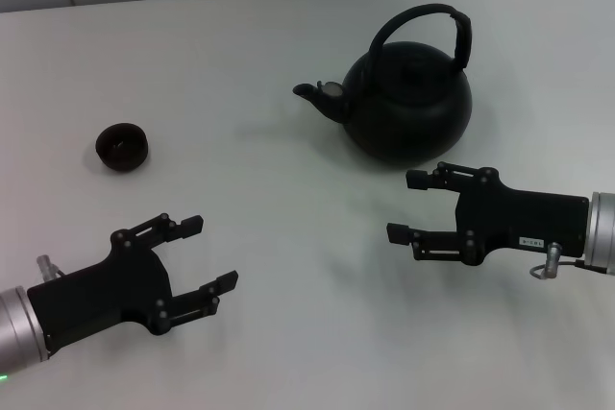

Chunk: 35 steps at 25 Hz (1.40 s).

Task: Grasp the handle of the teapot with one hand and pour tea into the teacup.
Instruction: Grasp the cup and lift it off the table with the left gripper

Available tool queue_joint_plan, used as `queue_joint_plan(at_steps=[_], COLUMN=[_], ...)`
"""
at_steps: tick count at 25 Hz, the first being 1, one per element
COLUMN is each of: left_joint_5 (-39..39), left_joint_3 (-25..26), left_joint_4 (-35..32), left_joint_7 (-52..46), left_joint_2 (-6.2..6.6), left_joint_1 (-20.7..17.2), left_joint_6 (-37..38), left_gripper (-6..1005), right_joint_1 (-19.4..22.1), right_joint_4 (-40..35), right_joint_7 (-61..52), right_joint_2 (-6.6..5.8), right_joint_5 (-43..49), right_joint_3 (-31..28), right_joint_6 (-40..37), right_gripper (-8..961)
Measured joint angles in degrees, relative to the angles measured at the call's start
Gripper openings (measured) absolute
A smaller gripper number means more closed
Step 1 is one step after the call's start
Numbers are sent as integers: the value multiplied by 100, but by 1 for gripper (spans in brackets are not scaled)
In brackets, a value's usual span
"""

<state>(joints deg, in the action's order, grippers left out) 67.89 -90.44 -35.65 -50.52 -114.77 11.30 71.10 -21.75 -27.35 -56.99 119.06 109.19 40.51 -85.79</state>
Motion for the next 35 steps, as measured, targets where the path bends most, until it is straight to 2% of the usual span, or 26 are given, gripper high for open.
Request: queue_joint_plan(at_steps=[20, 23, 24, 25, 26, 28, 29, 30, 32, 33, 35], left_joint_5=[40, 18, 19, 19, 22, 22, 18, 18, -12, -12, -15], left_joint_3=[51, 484, 1008, 1008, 1324, 1324, 1565, 1565, 1736, 1736, 1706], left_joint_4=[-17, -46, -48, -48, -39, -39, -6, -6, 62, 62, 136], left_joint_7=[-50, 37, 106, 106, 143, 143, 157, 157, 125, 125, 160], left_joint_2=[-5, -107, -243, -243, -310, -310, -353, -353, -377, -377, -391], left_joint_1=[-5, -83, -133, -133, -144, -144, -122, -122, 138, 138, 368], left_joint_6=[22, 22, 8, 8, 1, 1, -36, -36, -714, -714, -1105], left_gripper=[788, 789, 789, 789, 789, 790, 790, 790, 791, 791, 791], right_joint_1=[16, 30, 34, 36, 38, 43, 45, 47, 48, 48, 49], right_joint_4=[-40, -36, -35, -32, -31, -26, -24, -24, -24, -24, -25], right_joint_7=[-32, -29, -23, -16, -12, -5, -1, 1, 3, 3, 3], right_joint_2=[3, 4, 4, 4, 4, 4, 4, 3, 4, 4, 3], right_joint_5=[2, 2, 2, 2, 2, 2, 2, 2, 2, 2, 0], right_joint_3=[-8, -8, -8, -8, -8, -8, -7, -8, -7, -7, -8], right_joint_6=[11, 7, 5, 1, -2, -10, -15, -17, -32, -32, -38], right_gripper=[830, 830, 830, 830, 830, 830, 830, 830, 830, 830, 829])
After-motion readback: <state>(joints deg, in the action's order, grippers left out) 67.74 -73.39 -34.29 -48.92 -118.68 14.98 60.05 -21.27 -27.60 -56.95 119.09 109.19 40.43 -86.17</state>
